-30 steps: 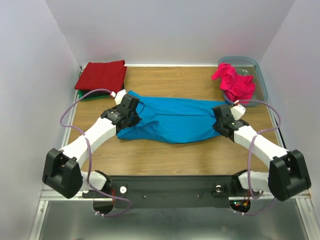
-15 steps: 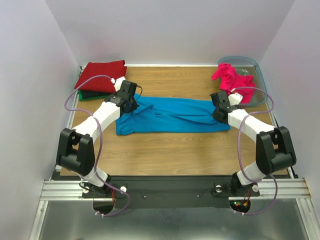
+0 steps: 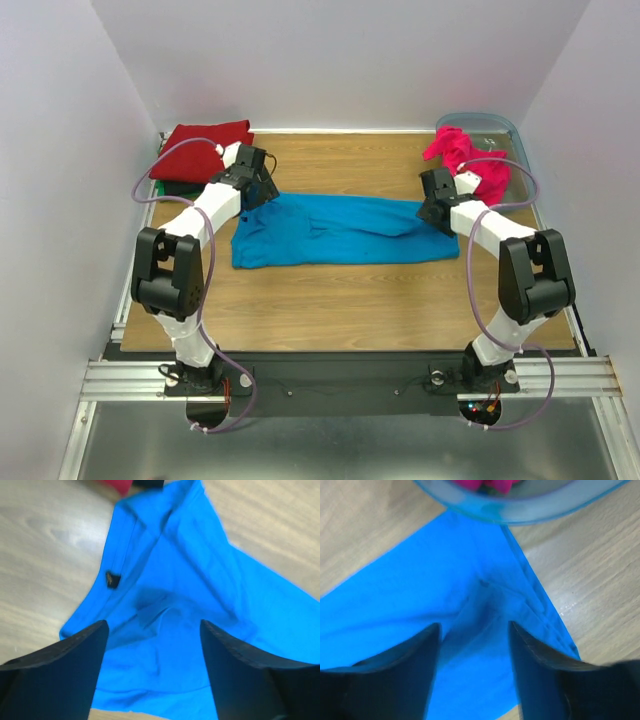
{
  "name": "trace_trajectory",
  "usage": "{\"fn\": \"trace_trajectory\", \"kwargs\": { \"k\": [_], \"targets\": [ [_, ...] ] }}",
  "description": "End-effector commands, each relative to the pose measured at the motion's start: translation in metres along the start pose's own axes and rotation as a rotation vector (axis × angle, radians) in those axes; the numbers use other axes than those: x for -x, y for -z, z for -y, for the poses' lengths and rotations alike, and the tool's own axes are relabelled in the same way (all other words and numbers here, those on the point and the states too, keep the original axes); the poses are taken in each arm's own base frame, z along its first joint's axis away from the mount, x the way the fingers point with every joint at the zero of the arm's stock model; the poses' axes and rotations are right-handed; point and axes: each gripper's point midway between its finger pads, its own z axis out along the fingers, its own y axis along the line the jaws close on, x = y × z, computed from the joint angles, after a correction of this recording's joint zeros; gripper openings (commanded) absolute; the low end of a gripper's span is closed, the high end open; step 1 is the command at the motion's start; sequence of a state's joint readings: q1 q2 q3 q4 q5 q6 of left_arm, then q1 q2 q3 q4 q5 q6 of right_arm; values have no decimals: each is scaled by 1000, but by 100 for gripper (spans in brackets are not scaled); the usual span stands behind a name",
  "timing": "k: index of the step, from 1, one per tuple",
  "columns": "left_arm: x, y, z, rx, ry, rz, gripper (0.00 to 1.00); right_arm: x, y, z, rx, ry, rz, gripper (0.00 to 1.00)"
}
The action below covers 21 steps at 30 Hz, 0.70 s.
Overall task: Fold and stack the t-shirts
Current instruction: Fold the tshirt
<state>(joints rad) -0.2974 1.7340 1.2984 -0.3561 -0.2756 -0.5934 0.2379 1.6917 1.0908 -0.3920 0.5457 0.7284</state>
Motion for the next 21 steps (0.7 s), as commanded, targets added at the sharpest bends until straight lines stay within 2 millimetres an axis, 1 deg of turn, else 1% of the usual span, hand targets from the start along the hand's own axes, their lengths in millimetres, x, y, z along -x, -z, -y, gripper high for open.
{"fn": "trace_trajectory", "kwargs": {
  "k": [1, 2, 3, 4, 5, 6, 7, 8, 9, 10, 11, 12, 13, 14, 15, 16, 17, 18, 19, 21],
  "targets": [
    [43, 20, 17, -42, 12, 101, 90, 41, 15, -8, 27, -28, 102, 79],
    [44, 23, 19, -51, 18, 100, 90, 44, 19, -8, 35, -31, 111, 89],
    [43, 24, 21, -66, 29, 98, 90, 45, 22, -7, 38, -31, 115, 95],
    [40, 27, 25, -93, 32, 86, 90, 45, 24, -5, 43, -29, 116, 98],
    [39, 33, 26, -116, 36, 83, 90, 40, 27, -4, 62, -24, 101, 99],
    [27, 32, 22, -118, 34, 58, 90, 41, 35, -5, 91, -31, 97, 100],
    [27, 42, 27, -151, 44, 71, 90, 32, 40, -10, 145, -26, 57, 100],
    [12, 39, 21, -145, 37, 50, 91, 21, 41, -8, 163, -16, 26, 100],
    [6, 41, 22, -159, 38, 44, 91, 15, 44, -10, 191, -9, 3, 100],
    [1, 44, 30, -210, 40, 35, 92, 12, 48, -13, 225, -3, -11, 100],
    [-7, 49, 36, -247, 32, 27, 92, 1, 51, -20, 281, 31, -57, 100],
    [-25, 44, 35, -254, 19, -8, 92, -7, 52, -27, 327, 53, -77, 100],
    [-30, 45, 41, -294, 20, -22, 92, -19, 55, -36, 385, 79, -123, 100],
    [-43, 40, 39, -285, 13, -49, 92, -29, 59, -48, 430, 101, -140, 100],
    [-45, 37, 38, -281, 22, -49, 92, -42, 56, -53, 450, 135, -170, 100],
    [-49, 32, 36, -267, 21, -58, 92, -46, 62, -62, 487, 144, -173, 100],
    [-54, 27, 34, -256, 19, -71, 92, -59, 59, -69, 501, 174, -202, 100],
    [-56, 24, 35, -256, 16, -78, 92, -62, 62, -82, 542, 186, -204, 100],
    [-62, 17, 34, -247, 11, -95, 92, -70, 58, -93, 565, 187, -242, 100],
    [-63, 11, 35, -237, 12, -97, 92, -65, 49, -103, 551, 165, -230, 100]
  ]
}}
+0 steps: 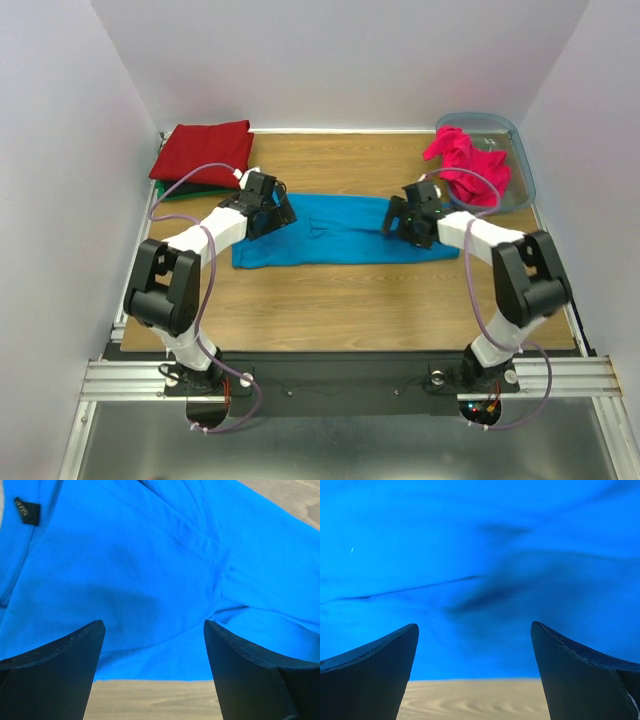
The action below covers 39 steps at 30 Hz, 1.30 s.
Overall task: Fold and stack the t-shirts
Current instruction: Fold the tshirt
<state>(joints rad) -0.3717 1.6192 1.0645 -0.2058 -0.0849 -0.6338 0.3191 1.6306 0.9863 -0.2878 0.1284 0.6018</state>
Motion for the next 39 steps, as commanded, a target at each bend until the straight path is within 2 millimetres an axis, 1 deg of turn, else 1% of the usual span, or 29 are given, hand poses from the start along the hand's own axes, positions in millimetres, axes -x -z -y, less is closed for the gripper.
{"fn": "trace_trajectory", "kwargs": {
  "k": [1, 3, 6, 8, 9, 11, 14, 15, 17, 18, 21, 22, 23, 24, 25, 26, 27, 28, 29, 30, 31, 32, 33, 34, 35, 36, 37, 38, 39],
  "targets": [
    [2, -16, 2, -4, 16, 12, 92, 27, -20, -43, 110, 5, 45, 100],
    [2, -21, -2, 19, 22, 15, 92, 39, -29, -43, 69, -11, 79, 100],
    [-7, -30, -8, 40, 20, -11, 93, 67, -43, -40, -9, -28, 159, 100],
    [-9, -34, -12, 55, 17, -12, 93, 75, -49, -34, -52, -26, 171, 100],
    [-13, -37, -16, 73, 17, -21, 93, 80, -52, -27, -81, -31, 177, 100],
    [-14, -39, -21, 94, 17, -19, 93, 83, -55, -13, -114, -54, 167, 100],
    [-14, -41, -27, 114, 18, -19, 92, 81, -60, 3, -147, -67, 154, 100],
    [-11, -41, -26, 113, 19, -15, 92, 83, -60, 8, -153, -70, 151, 100],
    [-10, -44, -25, 117, 15, -17, 93, 77, -57, 15, -161, -59, 142, 100],
    [-5, -46, -21, 109, 11, -11, 93, 76, -55, 19, -175, -58, 145, 100],
    [-2, -58, -12, 97, 9, -23, 93, 63, -55, 32, -208, -42, 126, 100],
    [-2, -62, -7, 79, 7, -36, 93, 56, -57, 36, -214, -45, 111, 100],
    [-8, -71, -8, 83, 3, -62, 93, 34, -60, 44, -227, -54, 65, 100],
    [0, -74, 1, 63, -3, -54, 93, 25, -58, 44, -206, -68, 38, 100],
    [-1, -78, 7, 45, -8, -68, 93, 11, -58, 47, -204, -78, 9, 100],
    [-6, -87, 8, 42, -11, -92, 93, 2, -55, 49, -197, -107, -10, 100],
    [1, -89, 23, -2, -24, -94, 93, -19, -48, 54, -193, -138, -46, 100],
    [-3, -98, 24, 0, -32, -109, 93, -26, -41, 56, -186, -152, -51, 100],
    [0, -102, 31, -10, -39, -105, 93, -34, -35, 56, -177, -160, -55, 100],
    [16, -104, 48, -40, -44, -74, 93, -49, -20, 59, -167, -155, -53, 100],
    [22, -109, 56, -52, -48, -65, 93, -55, -12, 60, -158, -160, -50, 100],
    [10, -125, 61, -64, -62, -109, 93, -67, -5, 57, -133, -173, -71, 100],
    [12, -131, 71, -86, -67, -116, 93, -77, 3, 51, -101, -164, -80, 100],
    [16, -147, 85, -99, -71, -134, 93, -96, 14, 55, -87, -172, -95, 100],
    [17, -155, 92, -98, -73, -143, 93, -108, 20, 53, -75, -167, -105, 100],
    [37, -151, 118, -129, -78, -122, 93, -134, 29, 40, -31, -119, -147, 100],
    [37, -157, 127, -142, -83, -134, 93, -164, 34, 46, -31, -104, -205, 100],
    [26, -176, 126, -135, -85, -162, 93, -178, 42, 37, 2, -129, -233, 100],
    [38, -171, 148, -187, -78, -141, 93, -208, 55, 21, 65, -59, -303, 100]
  ]
}}
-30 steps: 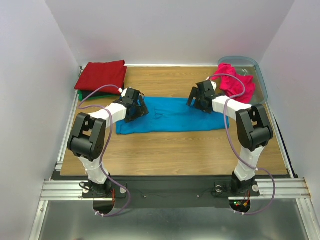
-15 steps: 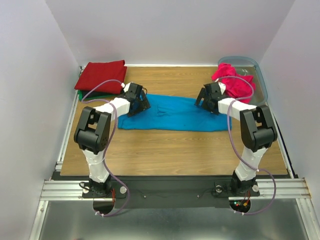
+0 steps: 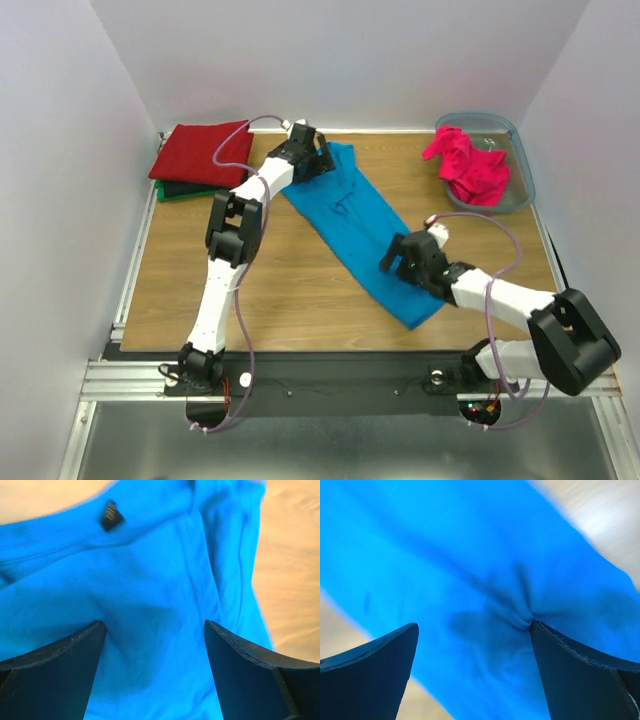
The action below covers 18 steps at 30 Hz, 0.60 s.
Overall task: Fold and stack the t-shirts
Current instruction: Fold the tshirt
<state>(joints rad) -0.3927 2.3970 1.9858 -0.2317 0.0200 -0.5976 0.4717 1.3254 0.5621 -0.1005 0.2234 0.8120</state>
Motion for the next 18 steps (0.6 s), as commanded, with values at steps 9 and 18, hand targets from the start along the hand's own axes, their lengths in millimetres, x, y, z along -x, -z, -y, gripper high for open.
{"fn": "trace_trajectory", "kwargs": {
  "k": [9, 18],
  "targets": [
    [-24, -43, 40, -114, 2, -101, 99, -212, 90, -69, 293, 414, -516, 100],
    [-4, -55, 25, -68, 81, -45, 99, -183, 123, -115, 468, 445, -429, 100]
  ]
}}
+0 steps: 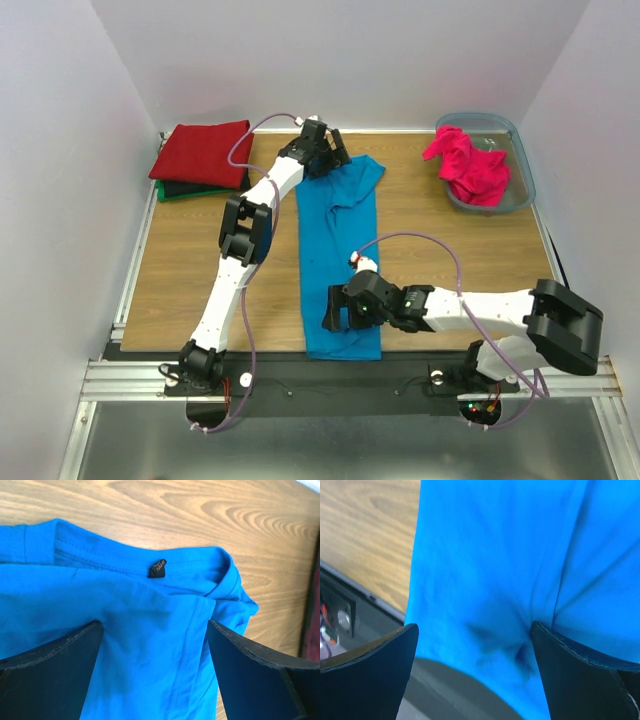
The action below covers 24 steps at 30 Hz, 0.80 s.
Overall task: Fold and stack the t-shirts
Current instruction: Fold the tshirt
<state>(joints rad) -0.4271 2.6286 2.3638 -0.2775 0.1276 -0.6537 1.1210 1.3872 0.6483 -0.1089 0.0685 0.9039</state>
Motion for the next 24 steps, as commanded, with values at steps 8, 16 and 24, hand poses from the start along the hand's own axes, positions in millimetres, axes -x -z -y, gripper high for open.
{"fn": "trace_trajectory", "kwargs": {
  "k": [8, 16, 24],
  "targets": [
    [39, -10, -25, -3, 103, 64, 99, 21, 55, -6, 23, -10, 110, 100],
    [49, 39, 8, -63, 49, 34, 99, 39, 68, 52, -255, -112, 215, 100],
    [-3, 184, 16, 86, -70, 20, 98, 9, 62, 84, -311, -176, 143, 97]
  ]
}}
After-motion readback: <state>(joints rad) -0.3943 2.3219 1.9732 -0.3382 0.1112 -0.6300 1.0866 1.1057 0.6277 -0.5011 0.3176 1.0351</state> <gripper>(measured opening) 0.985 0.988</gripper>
